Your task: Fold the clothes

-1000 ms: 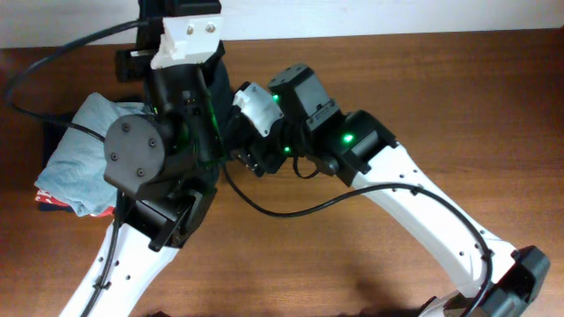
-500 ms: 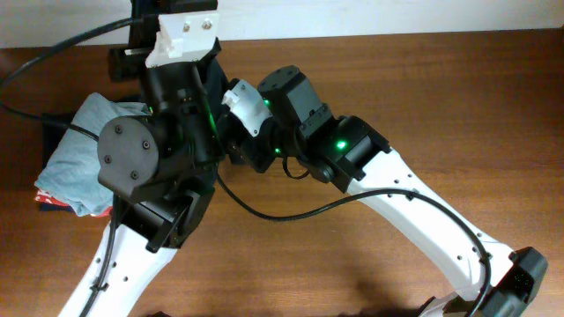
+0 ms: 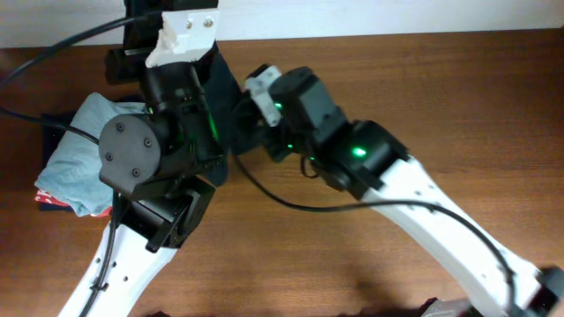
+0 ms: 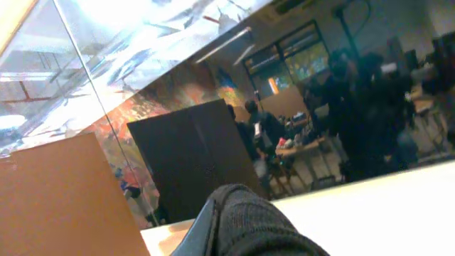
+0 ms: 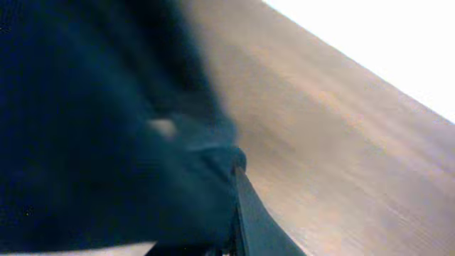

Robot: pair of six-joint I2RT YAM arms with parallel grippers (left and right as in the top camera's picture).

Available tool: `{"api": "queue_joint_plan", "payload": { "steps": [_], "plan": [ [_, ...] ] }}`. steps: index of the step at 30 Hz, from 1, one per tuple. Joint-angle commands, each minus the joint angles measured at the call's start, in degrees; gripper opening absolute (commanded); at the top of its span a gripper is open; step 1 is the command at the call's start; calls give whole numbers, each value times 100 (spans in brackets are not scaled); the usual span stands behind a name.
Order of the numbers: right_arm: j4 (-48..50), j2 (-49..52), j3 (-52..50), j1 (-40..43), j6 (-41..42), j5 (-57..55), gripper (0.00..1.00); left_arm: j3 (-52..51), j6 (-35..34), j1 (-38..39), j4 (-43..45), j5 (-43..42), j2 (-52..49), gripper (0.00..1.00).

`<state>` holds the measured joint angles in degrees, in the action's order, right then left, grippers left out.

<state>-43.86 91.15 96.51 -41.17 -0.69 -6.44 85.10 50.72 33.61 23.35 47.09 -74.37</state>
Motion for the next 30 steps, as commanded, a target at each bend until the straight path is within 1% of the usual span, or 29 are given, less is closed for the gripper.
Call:
{"api": "queue_joint_plan", "payload": {
  "steps": [1,4,6,8,12,16,20,22,24,26,28,29,30],
  "plan": [
    [-177,-863,7,234,315,-1753,4,186,120,-39,-116,212,17,11],
    [-308,-1314,7,570,313,-2433,4,186,52,-39,-282,229,-22,14],
    [-313,-1563,7,817,313,-2671,4,186,-138,-39,-424,245,-37,16],
    [-306,-1825,7,1119,310,-2747,3,186,-341,-39,-623,245,-44,16],
    [-304,-2212,7,1574,313,-2721,4,186,-737,-39,-1071,243,-61,16],
    [-240,-2409,7,1655,264,-2771,4,186,-1182,-39,-1506,223,-63,17],
    [-186,-2415,7,1655,264,-3292,4,186,-1307,-39,-1821,221,-63,17],
    [-164,-2415,7,1655,267,-3587,4,186,-1355,-39,-1985,223,-63,18],
    [-155,-2415,7,1655,264,-3838,4,186,-1445,-39,-2131,219,-63,25],
    [-160,-2402,7,1655,264,-3932,4,186,-1596,-39,-2275,205,-63,35],
    [-160,-2376,7,1657,264,-3934,4,186,-1698,-39,-2404,162,-63,49],
    [-160,-2358,7,1657,264,-3978,4,186,-1711,-39,-2444,157,-63,51],
    [-160,-2343,7,1657,267,-4059,4,186,-1711,-39,-2479,160,-63,52]
  ]
}}
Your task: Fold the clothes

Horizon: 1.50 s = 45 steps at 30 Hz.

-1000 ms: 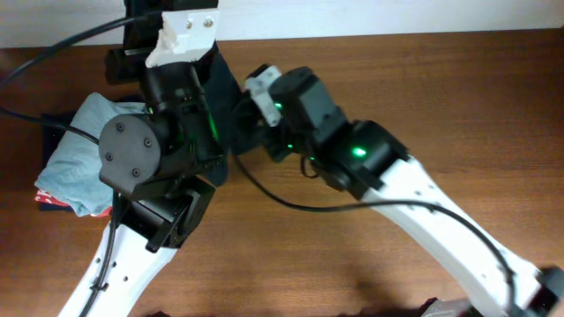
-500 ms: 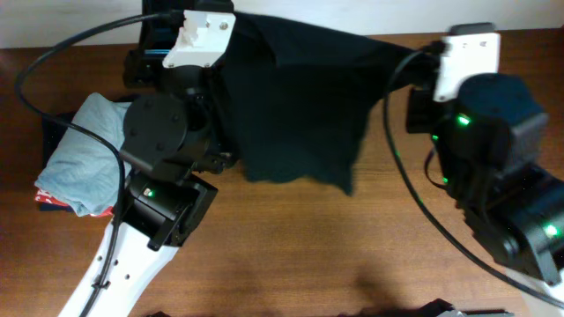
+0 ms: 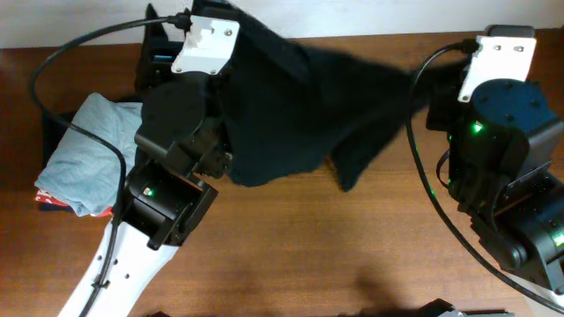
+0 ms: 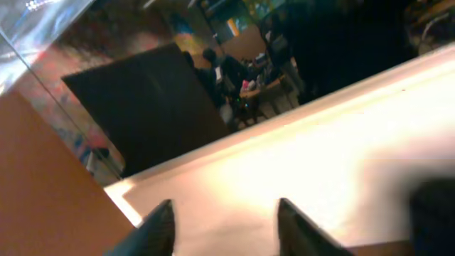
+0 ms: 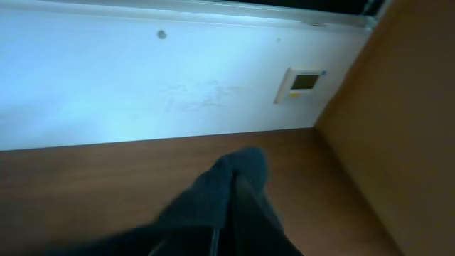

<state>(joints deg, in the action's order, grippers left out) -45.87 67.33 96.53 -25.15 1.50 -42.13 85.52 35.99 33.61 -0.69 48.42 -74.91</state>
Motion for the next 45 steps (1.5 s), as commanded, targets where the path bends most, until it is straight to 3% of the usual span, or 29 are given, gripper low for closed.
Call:
{"api": "queue_joint_plan", "payload": {
  "steps": [1,6,9,15,18,21,30,35,37,45],
  "plan": [
    [42,57,4,55,46,-525,4,144,-238,-39,-109,24,-9,52],
    [57,63,4,55,48,-522,4,144,-240,-39,-291,24,-15,37],
    [66,63,4,52,48,-505,4,144,-553,-39,-601,-52,-13,36],
    [66,63,4,52,44,-485,4,144,-1596,-39,-2094,-1569,-15,73],
    [90,63,4,52,20,-485,4,144,-1910,-37,-2293,-2389,-15,74],
    [157,59,7,46,-66,-439,4,142,-2013,-37,-2553,-3331,-15,87],
    [328,15,439,46,-125,85,4,142,-2013,-39,-3418,-4795,-175,87],
    [372,15,905,48,-140,293,4,142,-2013,-39,-3762,-5211,-417,87],
    [461,15,1016,46,-280,295,4,142,-2013,-39,-3786,-5379,-487,93],
    [479,15,1320,42,-275,584,4,142,-2013,-37,-3766,-6526,-852,94]
  ]
}}
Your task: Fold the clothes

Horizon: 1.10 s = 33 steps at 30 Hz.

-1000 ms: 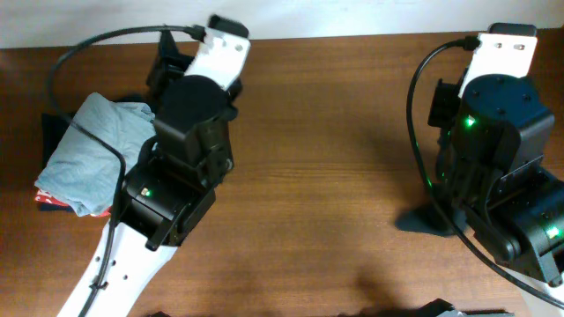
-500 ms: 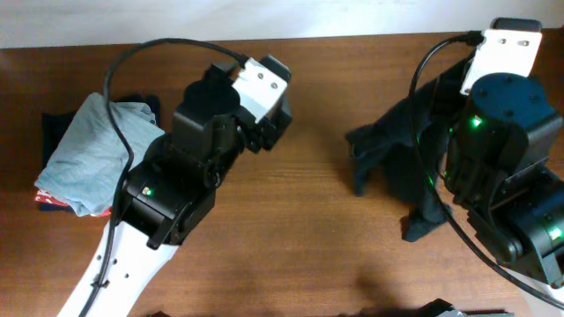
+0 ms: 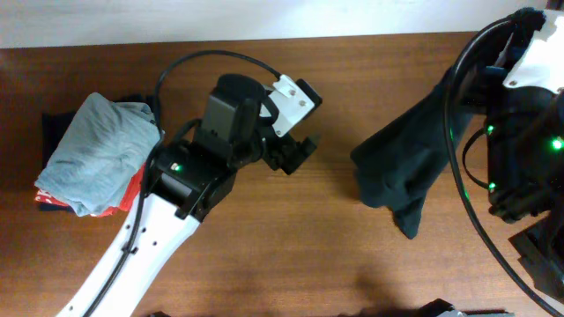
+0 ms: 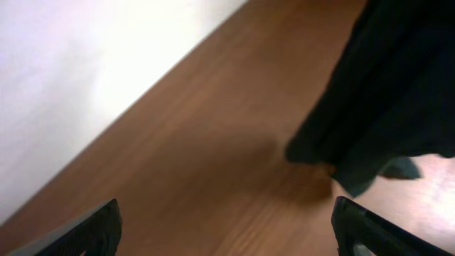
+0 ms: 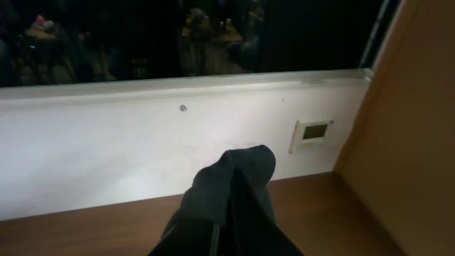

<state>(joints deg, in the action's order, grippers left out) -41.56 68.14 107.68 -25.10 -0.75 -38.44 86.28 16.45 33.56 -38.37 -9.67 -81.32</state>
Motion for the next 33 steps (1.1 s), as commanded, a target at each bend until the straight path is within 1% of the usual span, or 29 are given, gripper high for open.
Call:
{"api": "queue_joint_plan", "payload": {
  "steps": [1,5,8,14,20,22,25,27,31,33],
  "plan": [
    [50,-66,227,37,-52,229,4,66,-59,-33,-4,-868,-282,94],
    [50,-66,304,37,-68,227,4,66,-59,-33,-13,-1668,-619,94],
    [52,-66,345,37,-96,223,4,66,-59,-33,-13,-2020,-835,94],
    [48,-59,367,39,-181,221,4,66,-63,-33,-42,-2087,-826,92],
    [116,-50,367,39,-179,221,4,20,-57,105,-634,-2124,-839,90],
    [155,-50,367,37,-179,221,4,-94,-33,149,-645,-2168,-857,90],
    [175,-50,367,37,-181,221,4,-260,85,160,-540,-2483,-872,89],
    [177,-50,367,37,-181,223,4,-334,282,160,-479,-2776,-909,90],
    [199,-57,404,37,-181,225,4,-387,669,160,-396,-3075,-1126,90],
    [199,-57,446,37,-179,227,4,-387,942,160,-365,-3410,-1311,90]
  ]
}}
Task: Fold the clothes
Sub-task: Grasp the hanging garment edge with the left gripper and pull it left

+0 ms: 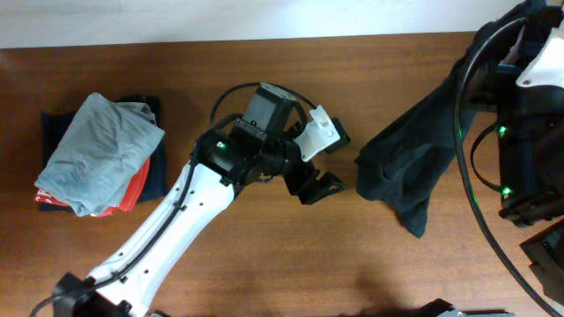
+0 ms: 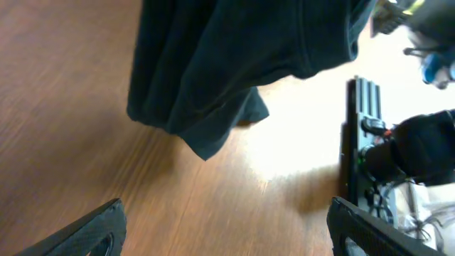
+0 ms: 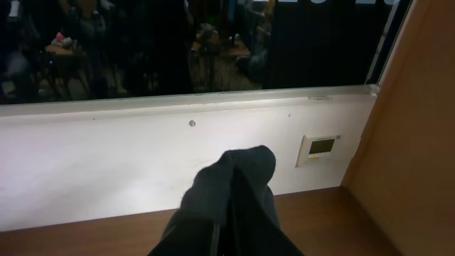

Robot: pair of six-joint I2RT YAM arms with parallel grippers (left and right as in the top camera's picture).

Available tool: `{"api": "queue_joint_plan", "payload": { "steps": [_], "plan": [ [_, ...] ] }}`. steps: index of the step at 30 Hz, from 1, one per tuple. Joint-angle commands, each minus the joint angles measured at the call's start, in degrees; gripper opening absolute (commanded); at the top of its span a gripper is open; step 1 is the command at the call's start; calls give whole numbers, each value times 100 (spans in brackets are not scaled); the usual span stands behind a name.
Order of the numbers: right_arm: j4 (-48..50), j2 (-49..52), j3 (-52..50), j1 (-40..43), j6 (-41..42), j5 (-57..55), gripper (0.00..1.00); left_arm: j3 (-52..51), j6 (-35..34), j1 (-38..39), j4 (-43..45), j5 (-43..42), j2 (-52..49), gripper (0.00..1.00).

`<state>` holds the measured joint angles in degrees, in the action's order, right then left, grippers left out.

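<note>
A dark navy garment [image 1: 414, 167] hangs from my raised right gripper [image 1: 520, 40] at the table's right side, its lower folds touching the wood. In the right wrist view the cloth [image 3: 227, 206] bunches over the shut fingers. My left gripper [image 1: 322, 163] stands open at mid-table, just left of the garment's hanging edge, with nothing between its fingertips [image 2: 92, 231]. In the left wrist view the garment [image 2: 234, 64] hangs ahead, its lower corner just above the table.
A stack of folded clothes [image 1: 92, 154], grey-blue on top with red and dark pieces beneath, lies at the table's left. Bare wooden table [image 1: 264, 255] spreads between the arms. Cables loop round the right arm [image 1: 467, 132].
My left gripper has moved right and lower, closer to the hanging garment's left edge, and stays open. The right gripper holds the garment up much as before.
First both grippers were bunched together on the dark garment near the back left. Then the cloth stretched between them, spread apart. Later the left gripper had let go and stood open at mid-table while the right held the garment hanging at the right, as now.
</note>
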<state>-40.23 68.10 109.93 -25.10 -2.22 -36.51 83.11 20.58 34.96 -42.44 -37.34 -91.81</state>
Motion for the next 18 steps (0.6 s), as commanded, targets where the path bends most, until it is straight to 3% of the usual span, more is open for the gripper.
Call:
{"api": "queue_joint_plan", "payload": {
  "steps": [1,4,9,10,18],
  "plan": [
    [66,-52,240,37,-35,35,4,-70,675,26,66,-881,-354,90],
    [63,-52,293,37,-35,35,4,-70,966,61,179,-1453,-645,90],
    [39,-61,358,37,-35,57,4,-70,1038,286,466,-1668,-973,89],
    [26,-61,361,37,-35,94,4,-70,1038,337,538,-1668,-984,83],
    [-2,-61,361,37,-33,186,4,-68,1034,619,872,-1276,-981,73]
  ]
}}
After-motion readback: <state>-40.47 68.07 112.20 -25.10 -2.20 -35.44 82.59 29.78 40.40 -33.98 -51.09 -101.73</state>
